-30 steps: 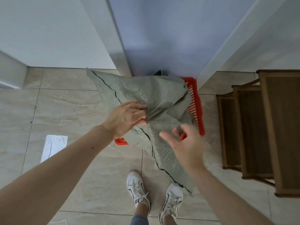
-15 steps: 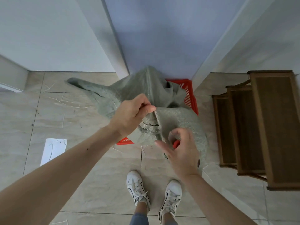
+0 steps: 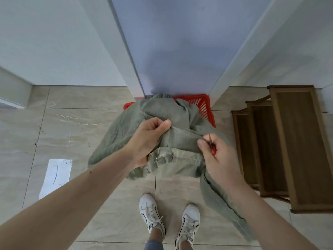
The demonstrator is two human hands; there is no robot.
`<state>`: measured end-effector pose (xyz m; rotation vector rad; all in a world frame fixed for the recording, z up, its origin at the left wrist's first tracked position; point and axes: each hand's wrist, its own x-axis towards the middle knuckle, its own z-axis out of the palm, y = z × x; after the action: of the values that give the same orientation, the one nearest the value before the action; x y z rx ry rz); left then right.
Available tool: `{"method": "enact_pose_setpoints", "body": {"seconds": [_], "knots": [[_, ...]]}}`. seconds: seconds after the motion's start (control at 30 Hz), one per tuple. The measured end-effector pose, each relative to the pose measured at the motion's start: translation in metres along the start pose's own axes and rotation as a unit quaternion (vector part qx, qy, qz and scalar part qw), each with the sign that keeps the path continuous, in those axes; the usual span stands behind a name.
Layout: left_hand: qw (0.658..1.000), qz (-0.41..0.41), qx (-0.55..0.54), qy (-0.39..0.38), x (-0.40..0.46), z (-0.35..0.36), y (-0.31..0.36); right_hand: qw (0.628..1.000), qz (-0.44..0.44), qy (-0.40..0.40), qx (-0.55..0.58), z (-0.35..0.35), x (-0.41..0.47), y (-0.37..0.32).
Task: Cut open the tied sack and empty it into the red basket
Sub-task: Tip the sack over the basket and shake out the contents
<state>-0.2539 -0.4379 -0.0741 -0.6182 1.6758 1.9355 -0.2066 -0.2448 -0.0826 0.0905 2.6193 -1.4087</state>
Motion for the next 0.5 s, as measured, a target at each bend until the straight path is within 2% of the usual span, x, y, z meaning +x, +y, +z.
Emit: {"method": "enact_pose_setpoints", "body": {"seconds": [0.1,0.17,0.23,0.3,0.37,0.4,0.43,0.5], "knots": [[0.997,0.024,0.001,0.071,0.024,-0.004,0.002,0.998,0.057,-0.007,-0.02,0.007,0.041,0.002],[0.988,0.078,0.058,0.118,0.041,-0.009,-0.001,0.996,0.091,0.014,-0.005,0.019,0.07,0.01],[0.966,0.154,0.163,0.126,0.048,-0.015,-0.004,0.993,0.112,0.043,0.01,0.029,0.096,0.016],[0.917,0.208,0.327,0.097,0.051,-0.026,-0.011,0.991,0.119,0.056,0.009,0.035,0.114,0.019],[0.84,0.235,0.484,0.067,0.055,-0.04,-0.021,0.992,0.117,0.056,-0.002,0.039,0.123,0.018],[0.81,0.247,0.528,0.064,0.059,-0.047,-0.026,0.992,0.115,0.051,-0.009,0.041,0.125,0.018],[0.793,0.265,0.544,0.067,0.064,-0.054,-0.031,0.992,0.115,0.045,-0.014,0.042,0.125,0.018],[0.791,0.291,0.534,0.072,0.073,-0.066,-0.035,0.992,0.116,0.039,-0.015,0.042,0.12,0.022]]}}
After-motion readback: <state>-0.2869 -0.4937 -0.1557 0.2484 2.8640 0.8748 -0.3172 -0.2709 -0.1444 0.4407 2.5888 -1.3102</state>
